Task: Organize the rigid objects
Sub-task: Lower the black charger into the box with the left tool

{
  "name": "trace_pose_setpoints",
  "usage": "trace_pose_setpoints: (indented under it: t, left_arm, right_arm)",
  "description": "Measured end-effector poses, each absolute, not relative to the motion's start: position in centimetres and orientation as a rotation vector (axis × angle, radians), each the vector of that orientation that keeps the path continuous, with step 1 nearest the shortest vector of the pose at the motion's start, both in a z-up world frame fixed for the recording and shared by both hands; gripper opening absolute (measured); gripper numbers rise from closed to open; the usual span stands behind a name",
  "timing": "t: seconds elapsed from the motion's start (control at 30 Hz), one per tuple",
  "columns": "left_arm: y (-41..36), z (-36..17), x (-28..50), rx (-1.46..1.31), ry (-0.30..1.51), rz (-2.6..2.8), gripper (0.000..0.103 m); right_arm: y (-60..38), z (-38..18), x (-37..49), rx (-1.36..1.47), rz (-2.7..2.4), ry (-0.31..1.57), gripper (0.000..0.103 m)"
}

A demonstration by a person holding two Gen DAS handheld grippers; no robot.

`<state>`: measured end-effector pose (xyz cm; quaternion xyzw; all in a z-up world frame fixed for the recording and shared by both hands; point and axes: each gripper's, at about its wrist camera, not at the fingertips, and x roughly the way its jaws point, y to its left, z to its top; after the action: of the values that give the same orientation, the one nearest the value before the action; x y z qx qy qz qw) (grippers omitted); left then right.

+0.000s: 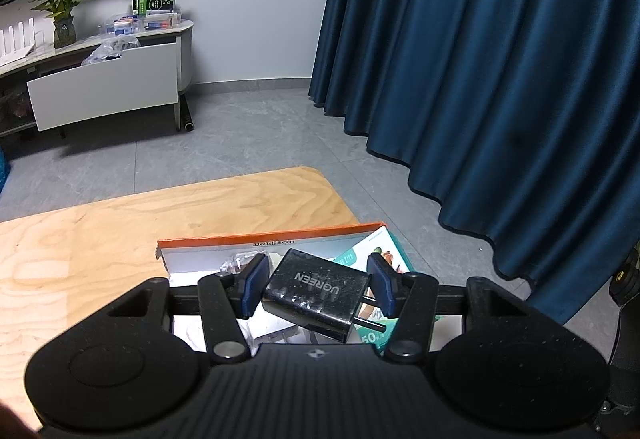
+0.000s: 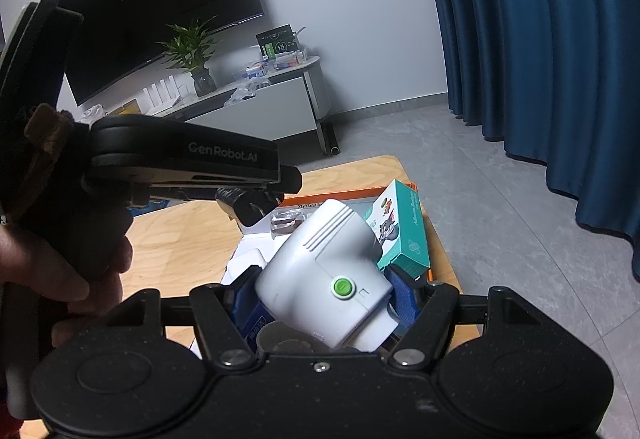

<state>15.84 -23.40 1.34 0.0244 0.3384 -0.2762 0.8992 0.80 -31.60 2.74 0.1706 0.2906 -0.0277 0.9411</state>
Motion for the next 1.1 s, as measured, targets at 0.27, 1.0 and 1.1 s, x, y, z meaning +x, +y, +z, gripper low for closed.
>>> trace_pose_setpoints:
  t: [0.27,1.0,1.1]
  left_arm:
    - [-23.58,1.4,15.91,0.056,0.696,-0.577,0.054]
    - [-24.03,1.11,16.55,0.072,0.711,-0.586,0.054]
    - [-24.18,0.99,16.65,0.075,0.715,-0.588,0.054]
  right_arm:
    - [-31.61,2.78,0.8,0.346,-0.056,0.593,0.08]
    - [-31.71,2.63,1.01,0.354,-0.056,0.598,0.08]
    - [-31.68,2.63,1.03,0.357,-0.059,0.597,0.08]
